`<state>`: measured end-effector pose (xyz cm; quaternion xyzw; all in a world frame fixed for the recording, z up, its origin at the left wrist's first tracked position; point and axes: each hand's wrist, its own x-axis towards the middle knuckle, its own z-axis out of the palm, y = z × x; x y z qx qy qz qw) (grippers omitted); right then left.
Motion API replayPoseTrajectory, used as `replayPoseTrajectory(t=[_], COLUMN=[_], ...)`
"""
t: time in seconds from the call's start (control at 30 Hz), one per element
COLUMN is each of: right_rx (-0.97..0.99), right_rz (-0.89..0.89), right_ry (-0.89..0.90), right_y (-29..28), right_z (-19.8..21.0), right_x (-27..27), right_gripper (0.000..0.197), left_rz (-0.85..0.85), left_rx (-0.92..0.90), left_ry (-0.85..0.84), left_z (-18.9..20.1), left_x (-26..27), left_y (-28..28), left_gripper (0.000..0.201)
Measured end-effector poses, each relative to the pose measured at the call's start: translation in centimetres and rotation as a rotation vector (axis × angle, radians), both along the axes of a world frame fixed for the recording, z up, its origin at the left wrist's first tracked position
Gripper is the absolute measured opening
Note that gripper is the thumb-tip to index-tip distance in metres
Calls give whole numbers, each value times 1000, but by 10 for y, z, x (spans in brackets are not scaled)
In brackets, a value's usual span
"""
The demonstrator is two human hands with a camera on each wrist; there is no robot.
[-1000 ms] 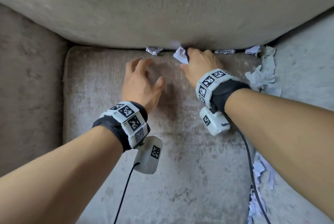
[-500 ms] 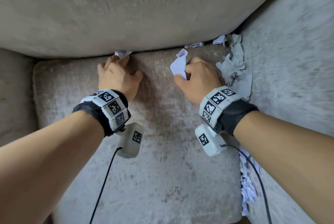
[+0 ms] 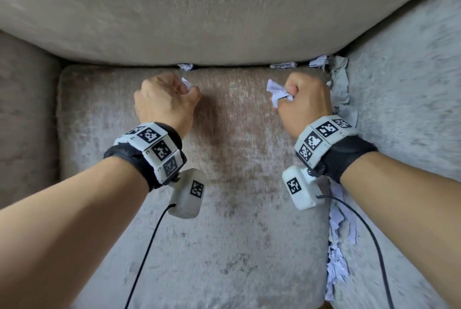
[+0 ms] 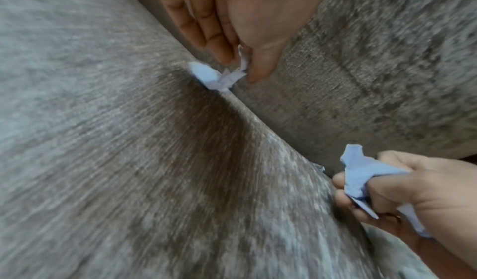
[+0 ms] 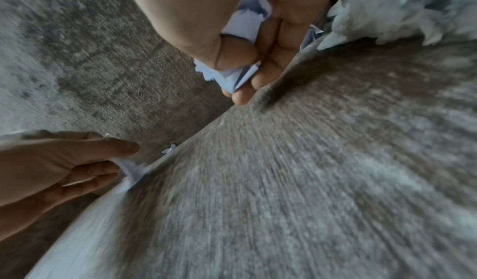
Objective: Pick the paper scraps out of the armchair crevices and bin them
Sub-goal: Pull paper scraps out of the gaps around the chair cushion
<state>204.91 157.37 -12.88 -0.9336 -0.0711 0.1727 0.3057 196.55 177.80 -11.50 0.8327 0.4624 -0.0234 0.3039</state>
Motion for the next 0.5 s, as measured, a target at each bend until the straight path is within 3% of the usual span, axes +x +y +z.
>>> replayPoseTrajectory(t=[0.07, 0.17, 0.33, 0.5], right_rx=[-37, -51, -81, -154], right_rz=[16, 52, 109, 161], right_ry=[38, 57, 106, 203], right_y=[2, 5, 15, 45], right_z=[2, 3, -1, 4], right_x=[3, 3, -2, -6], right_gripper=[14, 24, 27, 8], left_rz=[-8, -28, 24, 29], left_rx=[-30, -96, -245, -238], left_ry=[-18, -27, -129, -163], left_z=[1, 2, -2, -6], left_x=[-4, -10, -17, -26], left_y=[-2, -3, 2, 11], left_gripper=[21, 9, 13, 21])
